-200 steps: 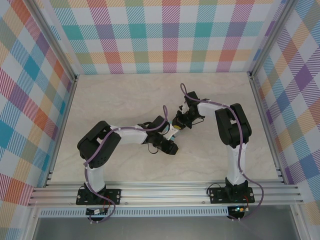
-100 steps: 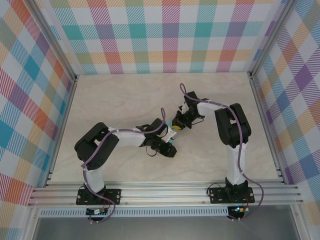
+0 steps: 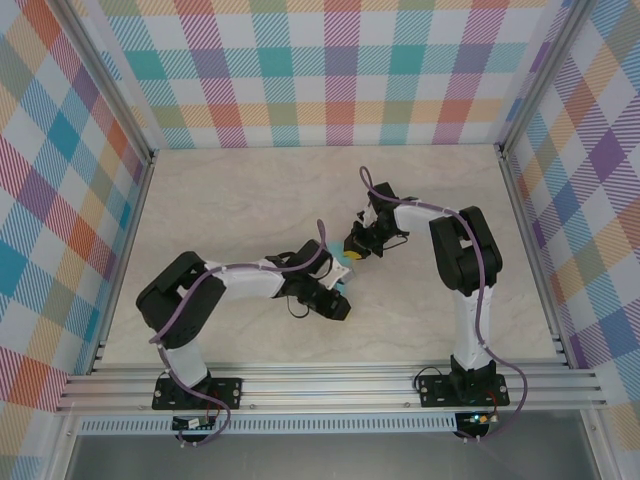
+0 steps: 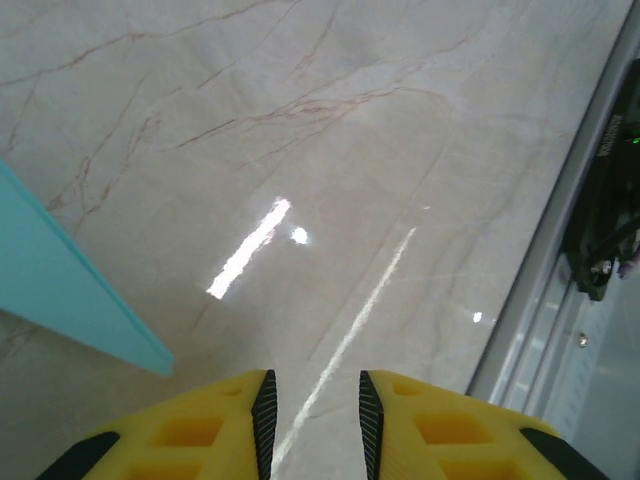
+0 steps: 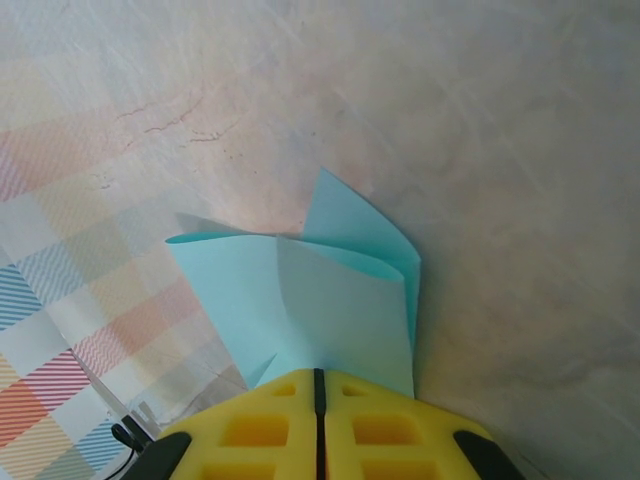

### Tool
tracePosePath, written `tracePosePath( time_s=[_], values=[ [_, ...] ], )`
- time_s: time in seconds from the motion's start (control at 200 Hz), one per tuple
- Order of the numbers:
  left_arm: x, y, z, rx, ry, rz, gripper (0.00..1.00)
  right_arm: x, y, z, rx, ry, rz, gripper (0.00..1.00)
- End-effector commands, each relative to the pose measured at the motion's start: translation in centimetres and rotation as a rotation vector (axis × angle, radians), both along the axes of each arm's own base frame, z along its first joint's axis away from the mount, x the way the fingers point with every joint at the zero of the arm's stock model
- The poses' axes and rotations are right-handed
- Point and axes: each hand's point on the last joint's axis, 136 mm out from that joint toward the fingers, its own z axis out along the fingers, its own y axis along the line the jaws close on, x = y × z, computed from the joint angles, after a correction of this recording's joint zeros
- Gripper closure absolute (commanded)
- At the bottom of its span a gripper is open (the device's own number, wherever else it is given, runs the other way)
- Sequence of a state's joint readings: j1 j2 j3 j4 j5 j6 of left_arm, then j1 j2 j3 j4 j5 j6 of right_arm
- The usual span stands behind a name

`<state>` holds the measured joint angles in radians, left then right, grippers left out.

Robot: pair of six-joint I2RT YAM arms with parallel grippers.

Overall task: Fold a paper plane with a square sheet of paper (fold left side to right side)
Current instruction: Fold the wing for the fifth time at the center of the table.

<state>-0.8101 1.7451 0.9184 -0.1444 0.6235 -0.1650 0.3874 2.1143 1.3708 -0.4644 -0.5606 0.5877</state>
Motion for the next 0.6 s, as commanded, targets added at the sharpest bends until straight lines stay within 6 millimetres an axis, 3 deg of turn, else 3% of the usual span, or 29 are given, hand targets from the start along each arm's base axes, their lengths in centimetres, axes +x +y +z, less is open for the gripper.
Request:
tracePosePath(
  time_s=[0.0, 0.17, 0.32, 0.44, 0.595],
  values=[
    [1.0, 0.0, 4.0, -0.070, -0.080, 0.042, 0.68, 0.7, -0.7, -0.2, -0.060, -0.085, 0.002, 0.93],
    [5.0, 2.2, 7.5, -0.108, -0.228, 0.217, 0.65, 2.0, -0.6, 4.0, -0.039, -0.216, 0.009, 0.82],
    [8.4, 5.3, 9.6, -0.063, -0.396, 0.420, 0.59, 1.9, -1.6, 6.5, -0.087, -0.279, 0.010, 0.73],
    [11.1, 9.2, 10.4, 0.042, -0.516, 0.637, 0.48, 0.7, -2.9, 7.1, -0.146, -0.268, 0.002, 0.66],
    [12.6, 12.7, 11.0, 0.155, -0.595, 0.812, 0.39, -2.1, -3.0, 6.6, -0.196, -0.215, 0.030, 0.50]
  ],
)
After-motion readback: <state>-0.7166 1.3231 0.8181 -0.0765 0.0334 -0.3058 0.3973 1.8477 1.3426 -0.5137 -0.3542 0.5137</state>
